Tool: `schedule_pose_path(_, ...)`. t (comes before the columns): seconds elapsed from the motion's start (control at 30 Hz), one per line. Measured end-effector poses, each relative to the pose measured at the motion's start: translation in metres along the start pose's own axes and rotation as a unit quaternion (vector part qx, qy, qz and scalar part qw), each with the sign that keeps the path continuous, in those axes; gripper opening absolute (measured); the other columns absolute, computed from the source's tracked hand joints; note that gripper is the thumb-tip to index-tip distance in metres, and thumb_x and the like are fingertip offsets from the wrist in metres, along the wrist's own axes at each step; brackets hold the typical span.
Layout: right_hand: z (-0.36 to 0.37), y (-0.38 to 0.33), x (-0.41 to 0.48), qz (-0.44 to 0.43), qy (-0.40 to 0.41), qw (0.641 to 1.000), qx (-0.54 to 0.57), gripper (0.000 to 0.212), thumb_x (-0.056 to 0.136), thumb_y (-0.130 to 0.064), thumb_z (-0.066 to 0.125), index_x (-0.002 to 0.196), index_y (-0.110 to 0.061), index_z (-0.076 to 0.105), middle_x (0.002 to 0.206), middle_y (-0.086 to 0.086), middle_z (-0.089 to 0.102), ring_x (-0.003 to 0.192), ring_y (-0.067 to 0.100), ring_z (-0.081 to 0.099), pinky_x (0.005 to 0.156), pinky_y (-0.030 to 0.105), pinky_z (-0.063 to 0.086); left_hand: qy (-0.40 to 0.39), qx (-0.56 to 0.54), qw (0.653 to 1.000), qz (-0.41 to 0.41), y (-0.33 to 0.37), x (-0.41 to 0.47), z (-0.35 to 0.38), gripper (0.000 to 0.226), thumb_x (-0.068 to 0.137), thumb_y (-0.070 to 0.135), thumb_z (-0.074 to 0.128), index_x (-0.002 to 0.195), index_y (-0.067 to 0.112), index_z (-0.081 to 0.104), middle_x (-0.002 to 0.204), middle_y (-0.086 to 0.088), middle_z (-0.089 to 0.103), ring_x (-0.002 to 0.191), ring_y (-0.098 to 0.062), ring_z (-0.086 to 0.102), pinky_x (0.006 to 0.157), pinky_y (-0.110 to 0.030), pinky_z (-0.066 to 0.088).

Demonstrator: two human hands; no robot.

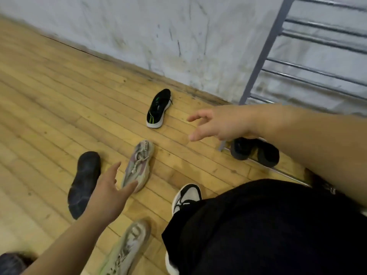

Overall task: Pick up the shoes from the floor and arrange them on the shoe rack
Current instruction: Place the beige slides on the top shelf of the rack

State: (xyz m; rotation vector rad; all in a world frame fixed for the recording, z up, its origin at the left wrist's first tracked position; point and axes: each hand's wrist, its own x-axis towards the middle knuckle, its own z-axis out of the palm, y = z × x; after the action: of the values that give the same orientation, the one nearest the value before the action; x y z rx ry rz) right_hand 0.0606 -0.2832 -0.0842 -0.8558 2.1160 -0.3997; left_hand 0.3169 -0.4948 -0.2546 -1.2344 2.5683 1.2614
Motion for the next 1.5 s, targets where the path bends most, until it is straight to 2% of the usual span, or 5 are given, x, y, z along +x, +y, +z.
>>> schedule_pose_path(0.23,0.034,-0.106,-0.022,-0.054,-0.029,0.959,-0.276,0.091,0.088,-0.061,0.069,0.161,-0.035,0.024,0.163,-0.003,0.035,0.145,0.023,0.04,0.104,0.035,0.037,0.025,-0.011,0.997,-0.069,-0.065,-0.052,-0.004,0.094,0.085,0.055,0.075,0.161,0.033,0.024,0.162,-0.005,0.035,0.142,-0.028,0.044,0.109,-0.047,0.044)
schedule_pose_path(0.77,0.152,-0.094,-0.008,-0.133,-0.12,0.908,-0.379,0.105,0.079,-0.073,0.068,0.16,-0.043,0.008,0.167,-0.003,0.023,0.146,0.026,0.039,0.108,0.051,0.046,-0.205,0.162,0.941,-0.216,-0.205,-0.091,0.064,0.131,0.06,0.068,0.08,0.16,0.043,0.001,0.152,-0.003,0.034,0.136,-0.032,0.041,0.11,-0.047,0.043)
schedule_pose_path(1.0,0.154,-0.097,0.011,-0.126,-0.144,0.906,-0.377,0.107,0.08,-0.069,0.071,0.161,-0.04,0.008,0.165,-0.003,0.026,0.147,0.024,0.037,0.112,0.047,0.043,-0.156,0.212,0.944,-0.2,-0.2,-0.103,0.082,0.129,0.07,0.053,0.081,0.158,0.043,-0.012,0.147,-0.003,0.033,0.13,-0.033,0.04,0.108,-0.045,0.044)
schedule_pose_path(1.33,0.135,-0.098,0.022,-0.067,-0.131,0.917,-0.37,0.113,0.08,-0.063,0.076,0.163,-0.035,0.005,0.16,0.008,0.034,0.138,0.032,0.047,0.108,0.047,0.046,-0.218,-0.202,0.928,-0.225,-0.147,-0.093,0.057,0.125,0.072,0.035,0.084,0.163,0.037,-0.003,0.136,-0.001,0.046,0.105,-0.017,0.059,0.084,-0.031,0.054)
schedule_pose_path(1.5,0.132,-0.102,0.017,-0.063,-0.083,0.951,-0.291,0.122,0.075,-0.072,0.074,0.164,-0.035,0.0,0.168,0.007,0.02,0.15,0.029,0.031,0.118,0.045,0.035,-0.22,-0.243,0.943,-0.059,-0.083,-0.097,0.009,0.12,0.061,0.042,0.087,0.156,0.046,0.014,0.142,0.012,0.052,0.115,-0.003,0.061,0.095,-0.022,0.052)
